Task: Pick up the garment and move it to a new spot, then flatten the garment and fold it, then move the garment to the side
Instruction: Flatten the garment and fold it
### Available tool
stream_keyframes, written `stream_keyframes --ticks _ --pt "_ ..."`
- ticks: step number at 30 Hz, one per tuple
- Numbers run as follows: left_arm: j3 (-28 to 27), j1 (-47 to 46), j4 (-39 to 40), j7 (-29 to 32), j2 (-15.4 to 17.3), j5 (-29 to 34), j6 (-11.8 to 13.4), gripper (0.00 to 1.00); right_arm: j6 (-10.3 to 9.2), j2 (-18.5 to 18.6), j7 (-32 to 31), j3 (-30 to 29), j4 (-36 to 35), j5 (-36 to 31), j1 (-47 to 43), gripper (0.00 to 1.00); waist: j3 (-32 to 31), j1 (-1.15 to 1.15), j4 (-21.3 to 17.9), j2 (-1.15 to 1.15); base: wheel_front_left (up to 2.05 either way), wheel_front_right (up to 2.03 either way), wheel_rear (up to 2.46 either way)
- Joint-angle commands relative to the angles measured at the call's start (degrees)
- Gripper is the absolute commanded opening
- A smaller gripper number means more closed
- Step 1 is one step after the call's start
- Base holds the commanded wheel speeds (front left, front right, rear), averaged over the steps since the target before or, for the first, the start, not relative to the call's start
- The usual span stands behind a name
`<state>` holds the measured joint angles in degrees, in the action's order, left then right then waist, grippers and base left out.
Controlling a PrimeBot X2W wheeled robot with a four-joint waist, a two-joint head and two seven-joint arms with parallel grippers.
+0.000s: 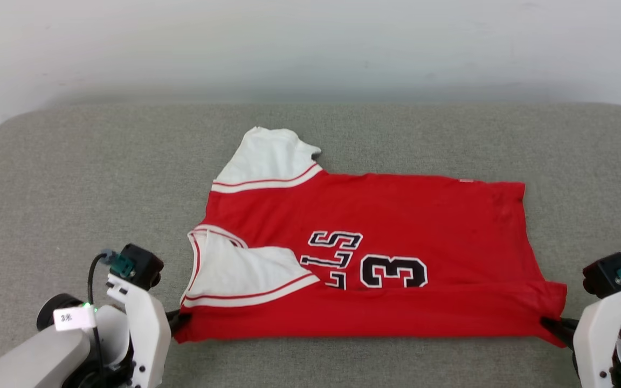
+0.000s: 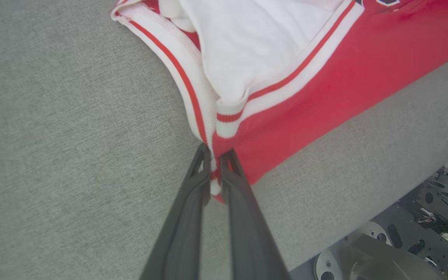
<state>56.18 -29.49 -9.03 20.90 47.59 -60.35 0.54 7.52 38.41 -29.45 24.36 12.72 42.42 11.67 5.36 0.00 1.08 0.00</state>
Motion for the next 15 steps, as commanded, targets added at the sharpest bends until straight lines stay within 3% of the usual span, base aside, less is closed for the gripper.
stream_keyframes --ticks 1,8,15 --pt "-0.09 1.31 0.91 -0.43 0.92 -0.47 0.66 0.00 -0.07 0.76 -0.29 -0.78 -1.03 0.33 -1.40 0.00 -0.69 0.00 0.05 0.00 0.00 0.00 0.00" --pt "0.61 6.24 5.17 -0.71 3.33 -1.75 3.23 0.00 -0.08 2.74 -2.83 -4.71 -6.53 0.54 -8.49 0.00 -0.99 0.00 0.31 0.00 0.00 0.00 0.00" --pt "1.48 9.60 3.48 -1.24 2.57 -3.66 3.74 0.00 -0.09 1.67 -5.61 -6.15 -6.93 -1.30 -13.34 0.00 0.45 0.00 0.32 0.00 0.00 0.00 0.00"
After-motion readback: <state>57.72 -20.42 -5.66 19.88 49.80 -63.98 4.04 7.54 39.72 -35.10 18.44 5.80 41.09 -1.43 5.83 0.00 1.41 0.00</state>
